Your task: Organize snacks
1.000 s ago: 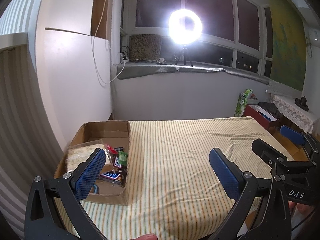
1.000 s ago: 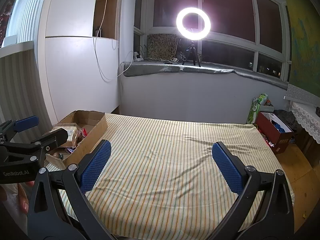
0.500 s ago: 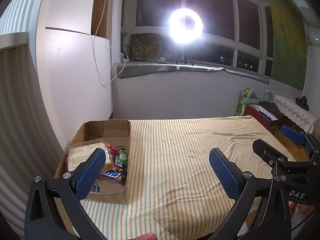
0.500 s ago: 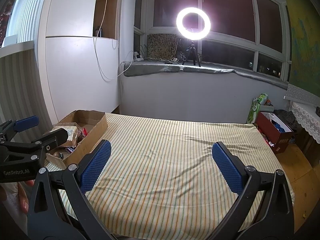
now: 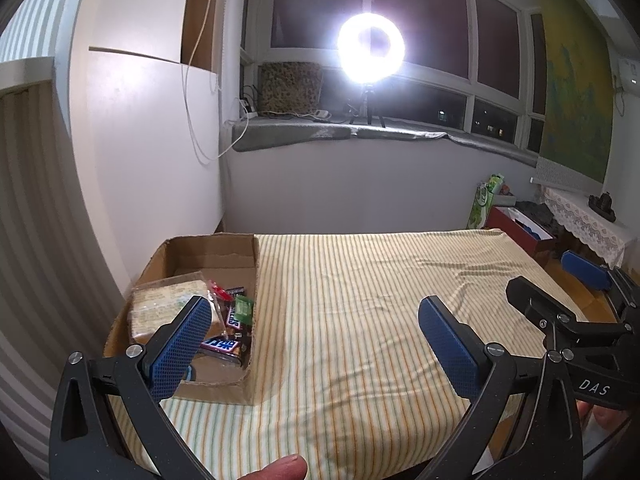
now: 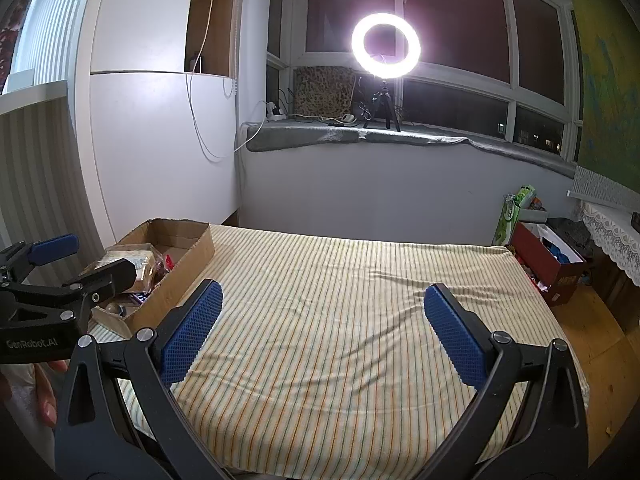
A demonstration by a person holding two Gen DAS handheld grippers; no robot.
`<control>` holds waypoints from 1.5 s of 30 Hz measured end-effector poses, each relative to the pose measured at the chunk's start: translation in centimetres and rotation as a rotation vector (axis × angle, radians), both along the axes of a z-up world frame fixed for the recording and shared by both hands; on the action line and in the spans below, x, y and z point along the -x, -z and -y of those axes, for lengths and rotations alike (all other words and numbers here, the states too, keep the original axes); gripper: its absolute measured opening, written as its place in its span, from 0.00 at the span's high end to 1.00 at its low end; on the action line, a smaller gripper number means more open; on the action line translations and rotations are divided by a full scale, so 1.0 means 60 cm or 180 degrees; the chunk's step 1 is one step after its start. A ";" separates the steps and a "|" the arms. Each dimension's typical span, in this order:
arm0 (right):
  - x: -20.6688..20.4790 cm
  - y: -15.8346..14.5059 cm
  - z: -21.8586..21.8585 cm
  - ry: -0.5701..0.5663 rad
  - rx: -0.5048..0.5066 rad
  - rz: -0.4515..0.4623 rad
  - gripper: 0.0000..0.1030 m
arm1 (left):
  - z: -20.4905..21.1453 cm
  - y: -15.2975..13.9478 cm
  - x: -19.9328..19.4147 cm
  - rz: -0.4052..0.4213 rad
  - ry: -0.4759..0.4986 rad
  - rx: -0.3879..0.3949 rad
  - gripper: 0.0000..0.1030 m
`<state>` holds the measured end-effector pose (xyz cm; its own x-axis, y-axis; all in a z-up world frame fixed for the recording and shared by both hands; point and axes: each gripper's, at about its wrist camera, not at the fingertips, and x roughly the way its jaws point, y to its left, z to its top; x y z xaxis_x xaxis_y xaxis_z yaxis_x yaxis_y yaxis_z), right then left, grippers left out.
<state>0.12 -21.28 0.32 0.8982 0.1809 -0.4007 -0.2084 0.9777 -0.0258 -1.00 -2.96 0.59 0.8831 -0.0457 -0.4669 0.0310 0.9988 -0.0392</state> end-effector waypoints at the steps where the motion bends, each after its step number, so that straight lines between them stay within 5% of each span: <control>1: 0.000 0.000 0.000 0.0000 0.0002 0.0002 0.00 | -0.001 0.000 -0.003 -0.0008 0.0005 0.0003 0.00; 45: 0.002 0.005 0.009 -0.0006 0.0011 -0.0036 0.00 | 0.004 0.007 -0.006 -0.0062 -0.0043 -0.0107 0.00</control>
